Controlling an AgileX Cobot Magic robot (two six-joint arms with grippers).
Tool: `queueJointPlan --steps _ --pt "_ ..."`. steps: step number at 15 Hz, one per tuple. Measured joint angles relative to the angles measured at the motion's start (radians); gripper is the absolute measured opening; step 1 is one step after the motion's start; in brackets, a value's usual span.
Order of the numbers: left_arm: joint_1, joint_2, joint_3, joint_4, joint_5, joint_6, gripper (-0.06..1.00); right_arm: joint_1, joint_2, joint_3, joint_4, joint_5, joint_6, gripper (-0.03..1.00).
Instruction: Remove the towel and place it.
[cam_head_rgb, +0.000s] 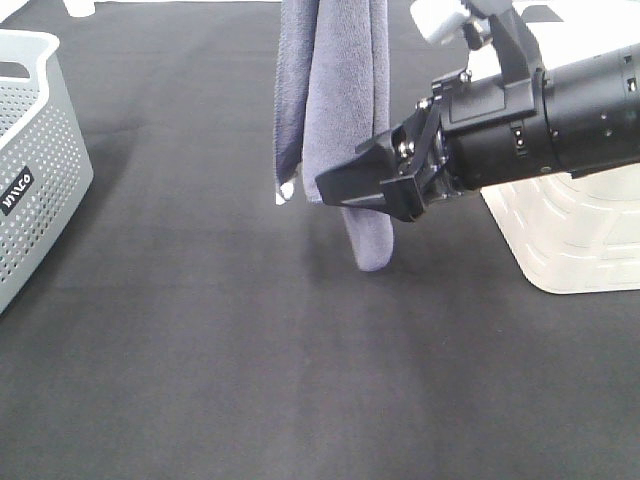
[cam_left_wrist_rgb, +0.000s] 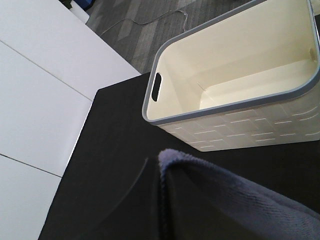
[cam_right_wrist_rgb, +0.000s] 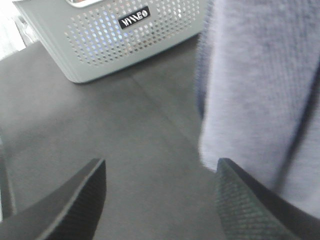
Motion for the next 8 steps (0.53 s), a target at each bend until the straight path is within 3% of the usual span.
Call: queueJointPlan --steps 4,8 --pt "0.000 0.000 0.000 0.000 0.037 0.000 0.00 0.000 0.000 0.000 0.001 -0.112 -0.024 0.62" --pt "0.000 0.000 0.000 -0.001 0.037 0.000 0.00 0.000 0.000 0.000 0.056 -0.103 -0.061 0.62"
